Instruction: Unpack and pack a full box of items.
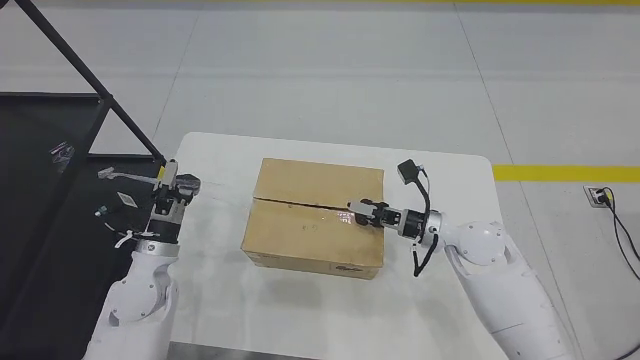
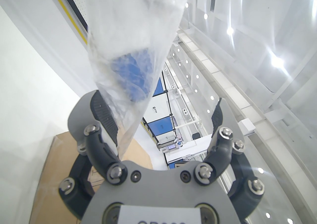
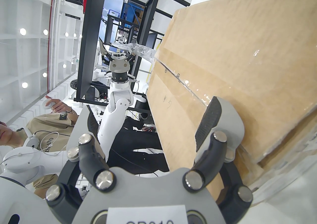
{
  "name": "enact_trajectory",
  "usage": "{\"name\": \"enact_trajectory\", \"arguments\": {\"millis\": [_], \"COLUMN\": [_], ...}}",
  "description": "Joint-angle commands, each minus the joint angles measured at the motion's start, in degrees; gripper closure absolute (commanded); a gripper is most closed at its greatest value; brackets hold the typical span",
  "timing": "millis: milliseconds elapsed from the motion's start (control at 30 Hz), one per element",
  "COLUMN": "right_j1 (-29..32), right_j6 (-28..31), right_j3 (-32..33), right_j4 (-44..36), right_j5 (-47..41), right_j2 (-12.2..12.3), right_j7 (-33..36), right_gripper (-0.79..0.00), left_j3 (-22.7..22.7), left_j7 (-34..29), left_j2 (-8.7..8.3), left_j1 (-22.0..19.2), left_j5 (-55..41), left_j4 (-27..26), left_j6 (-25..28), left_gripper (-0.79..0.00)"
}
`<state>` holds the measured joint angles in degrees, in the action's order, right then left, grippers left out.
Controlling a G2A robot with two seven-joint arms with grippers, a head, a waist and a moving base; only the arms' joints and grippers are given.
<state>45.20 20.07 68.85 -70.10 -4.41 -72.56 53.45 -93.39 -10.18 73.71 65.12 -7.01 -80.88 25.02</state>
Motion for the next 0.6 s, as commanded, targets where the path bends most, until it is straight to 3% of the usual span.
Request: {"name": "enact_trajectory", "arguments": {"millis": [0,233,567], "right_j1": [-0.3,-0.8,-0.6], "right_j6": [-0.2,0.6,1.7], "right_j3": [-0.2,-0.9,-1.1], "right_j4": [0.4,1.6,2.1], "right_j5": [-0.3,-1.2,-2.1], "right_j2": [0.0,0.0,0.3], "right_j7": [0.1,0.4,0.2], "right_gripper": [-0.785,-0.785,-0.785], "left_j3": [-0.3,-0.9,0.4], "left_j7": [0.0,-1.0,-1.6], "left_j2": [-0.1,-0.37,-0.39], "left_j1": [0.1,-0.3,1.2], "left_j5": [0.7,1.2,1.9], "left_j4": [0.1,0.9,-6.0], "left_j6": [0.2,0.9,1.7], "left_gripper": [-0.785,-0.785,-0.785]}}
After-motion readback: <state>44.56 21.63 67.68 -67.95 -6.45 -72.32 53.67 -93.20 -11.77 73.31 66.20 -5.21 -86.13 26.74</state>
